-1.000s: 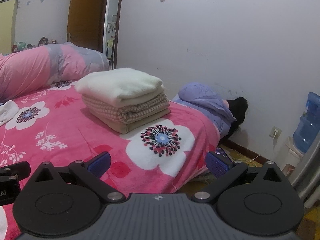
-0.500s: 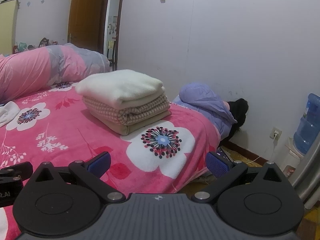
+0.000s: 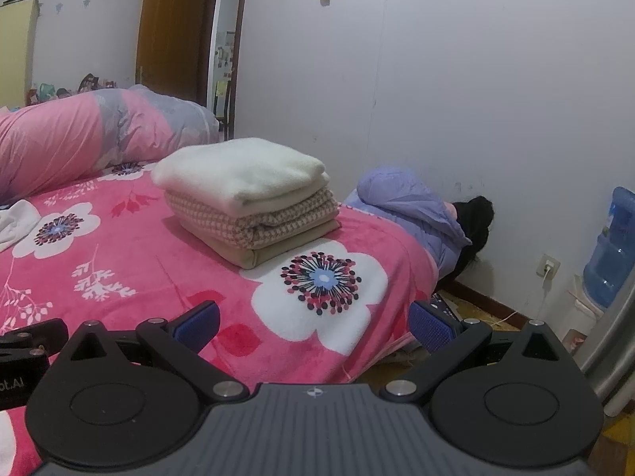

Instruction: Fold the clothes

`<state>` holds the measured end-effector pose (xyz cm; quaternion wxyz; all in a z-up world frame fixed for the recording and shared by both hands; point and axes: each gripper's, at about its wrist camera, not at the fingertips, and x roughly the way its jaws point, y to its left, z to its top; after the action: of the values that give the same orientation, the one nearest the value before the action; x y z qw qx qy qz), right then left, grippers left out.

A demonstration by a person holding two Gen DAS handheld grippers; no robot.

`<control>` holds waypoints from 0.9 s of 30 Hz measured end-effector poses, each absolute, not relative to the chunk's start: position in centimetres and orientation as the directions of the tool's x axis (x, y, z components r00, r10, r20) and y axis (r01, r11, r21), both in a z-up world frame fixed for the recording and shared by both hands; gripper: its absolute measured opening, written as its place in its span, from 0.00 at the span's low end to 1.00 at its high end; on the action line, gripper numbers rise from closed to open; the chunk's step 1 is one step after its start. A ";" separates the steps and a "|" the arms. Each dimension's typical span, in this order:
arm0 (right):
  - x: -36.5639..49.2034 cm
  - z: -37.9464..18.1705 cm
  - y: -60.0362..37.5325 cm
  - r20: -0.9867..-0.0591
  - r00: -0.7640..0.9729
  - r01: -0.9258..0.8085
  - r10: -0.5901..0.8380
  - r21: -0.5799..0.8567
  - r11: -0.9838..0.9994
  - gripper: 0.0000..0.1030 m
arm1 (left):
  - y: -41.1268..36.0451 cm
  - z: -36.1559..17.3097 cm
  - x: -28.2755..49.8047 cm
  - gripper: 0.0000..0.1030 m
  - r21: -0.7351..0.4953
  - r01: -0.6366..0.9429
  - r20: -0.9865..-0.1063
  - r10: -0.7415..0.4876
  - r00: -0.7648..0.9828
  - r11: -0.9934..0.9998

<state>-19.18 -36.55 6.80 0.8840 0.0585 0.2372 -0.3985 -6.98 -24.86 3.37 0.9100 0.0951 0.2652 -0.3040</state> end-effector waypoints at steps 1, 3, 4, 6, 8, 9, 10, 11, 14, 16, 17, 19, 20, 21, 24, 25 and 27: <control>-19.2 6.8 -36.6 -0.465 0.570 0.733 -0.677 -0.085 0.675 1.00 | -24.9 3.4 -7.0 1.00 0.012 0.604 -0.541 -0.503 0.674 0.797; -19.2 6.8 -36.5 -0.465 0.569 0.733 -0.678 -0.086 0.675 1.00 | -24.9 3.3 -6.9 1.00 0.011 0.604 -0.543 -0.502 0.673 0.797; -19.2 6.8 -36.5 -0.466 0.568 0.733 -0.678 -0.088 0.675 1.00 | -24.8 3.3 -6.9 1.00 0.010 0.604 -0.543 -0.503 0.673 0.797; -19.1 6.8 -36.5 -0.468 0.567 0.733 -0.678 -0.089 0.674 1.00 | -24.8 3.3 -6.9 1.00 0.009 0.604 -0.543 -0.503 0.672 0.797; -19.1 6.8 -36.5 -0.467 0.567 0.733 -0.678 -0.090 0.674 1.00 | -24.8 3.3 -7.0 1.00 0.008 0.603 -0.543 -0.503 0.672 0.797; -19.1 6.8 -36.5 -0.467 0.567 0.733 -0.678 -0.090 0.674 1.00 | -24.7 3.3 -7.0 1.00 0.008 0.603 -0.543 -0.503 0.672 0.797; -19.1 6.8 -36.6 -0.467 0.567 0.732 -0.678 -0.090 0.675 1.00 | -24.7 3.3 -7.0 1.00 0.008 0.603 -0.543 -0.503 0.672 0.798; -19.0 6.8 -36.5 -0.466 0.568 0.732 -0.678 -0.091 0.676 1.00 | -24.7 3.3 -7.0 1.00 0.007 0.603 -0.543 -0.503 0.672 0.798; -19.0 6.8 -36.3 -0.465 0.570 0.729 -0.677 -0.093 0.678 1.00 | -24.6 3.3 -7.0 1.00 0.006 0.602 -0.543 -0.503 0.673 0.799; -18.9 6.8 -36.3 -0.465 0.571 0.728 -0.677 -0.094 0.679 1.00 | -24.6 3.2 -7.0 1.00 0.006 0.601 -0.544 -0.502 0.672 0.799; -18.9 6.8 -36.2 -0.465 0.571 0.728 -0.677 -0.095 0.679 1.00 | -24.6 3.2 -7.0 1.00 0.006 0.601 -0.545 -0.501 0.672 0.799; -19.0 6.7 -36.2 -0.465 0.571 0.728 -0.677 -0.095 0.679 1.00 | -24.6 3.2 -7.0 1.00 0.006 0.601 -0.546 -0.500 0.672 0.799; -19.0 6.7 -36.2 -0.466 0.570 0.728 -0.677 -0.095 0.679 1.00 | -24.6 3.1 -7.0 1.00 0.006 0.601 -0.547 -0.501 0.671 0.799; -19.0 6.8 -36.2 -0.466 0.570 0.729 -0.677 -0.094 0.679 1.00 | -24.6 3.1 -7.0 1.00 0.005 0.601 -0.547 -0.501 0.671 0.799; -19.1 6.8 -36.2 -0.466 0.570 0.729 -0.677 -0.094 0.678 1.00 | -24.5 3.2 -6.9 1.00 0.004 0.601 -0.547 -0.501 0.670 0.799; -19.1 6.8 -36.2 -0.466 0.569 0.729 -0.677 -0.094 0.678 1.00 | -24.5 3.2 -6.9 1.00 0.004 0.601 -0.547 -0.502 0.670 0.799; -19.1 6.8 -36.1 -0.466 0.570 0.729 -0.677 -0.093 0.678 1.00 | -24.4 3.2 -6.9 1.00 0.004 0.601 -0.547 -0.502 0.671 0.799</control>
<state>-19.06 -36.14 6.78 0.8843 0.0548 0.2387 -0.3976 -6.90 -24.41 3.17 0.9092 0.0924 0.2698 -0.3033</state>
